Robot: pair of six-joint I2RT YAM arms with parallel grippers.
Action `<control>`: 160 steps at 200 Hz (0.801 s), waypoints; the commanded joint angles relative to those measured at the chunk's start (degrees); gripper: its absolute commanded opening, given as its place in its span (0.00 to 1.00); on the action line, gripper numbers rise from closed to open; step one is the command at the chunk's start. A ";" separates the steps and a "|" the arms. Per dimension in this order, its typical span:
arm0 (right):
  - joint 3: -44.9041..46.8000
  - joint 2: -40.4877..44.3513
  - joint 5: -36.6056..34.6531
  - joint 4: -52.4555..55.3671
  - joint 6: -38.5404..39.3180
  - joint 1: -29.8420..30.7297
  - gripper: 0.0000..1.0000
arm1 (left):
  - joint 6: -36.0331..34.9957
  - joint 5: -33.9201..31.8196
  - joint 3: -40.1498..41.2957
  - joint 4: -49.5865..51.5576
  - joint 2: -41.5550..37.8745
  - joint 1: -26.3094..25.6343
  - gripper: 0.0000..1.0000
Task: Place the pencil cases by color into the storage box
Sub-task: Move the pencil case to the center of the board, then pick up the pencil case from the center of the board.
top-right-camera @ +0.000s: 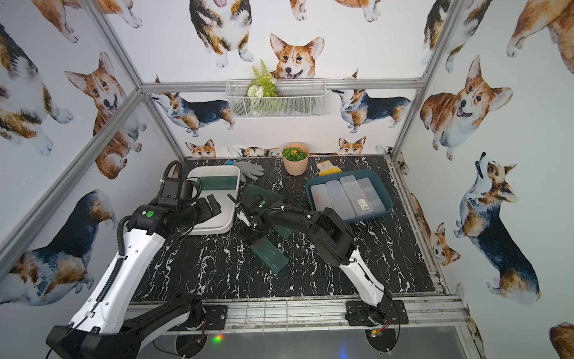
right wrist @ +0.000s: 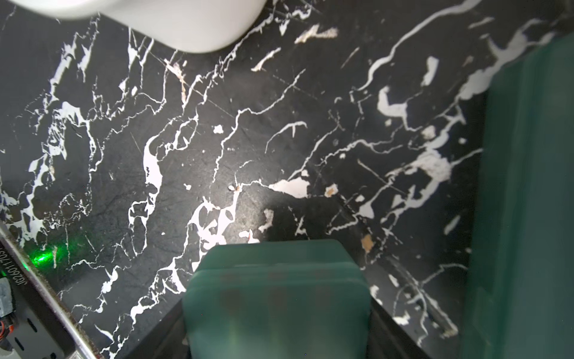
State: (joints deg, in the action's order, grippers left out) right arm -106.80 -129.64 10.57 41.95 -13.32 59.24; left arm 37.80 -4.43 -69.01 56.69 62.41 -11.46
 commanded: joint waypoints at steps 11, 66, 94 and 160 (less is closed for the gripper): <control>-1.39 -0.70 1.45 -0.93 1.73 -0.35 0.80 | 4.85 -2.95 -0.98 3.81 -0.10 1.85 1.00; -4.55 2.68 3.47 -3.10 0.83 -1.77 0.88 | 10.84 -4.19 -1.90 6.62 -0.66 4.24 1.00; -2.27 10.05 4.55 -6.22 -2.79 -5.56 0.88 | 15.32 -5.42 -2.60 8.04 -0.02 4.43 1.00; 12.23 31.60 -5.39 -5.91 -5.48 -14.57 0.89 | 29.51 -7.94 -3.49 13.46 6.68 -5.38 1.00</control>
State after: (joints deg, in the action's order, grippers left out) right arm -99.04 -104.16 9.93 34.17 -16.60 47.62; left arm 57.87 -10.35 -72.10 65.95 66.17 -12.93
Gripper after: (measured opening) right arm 0.892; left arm 0.997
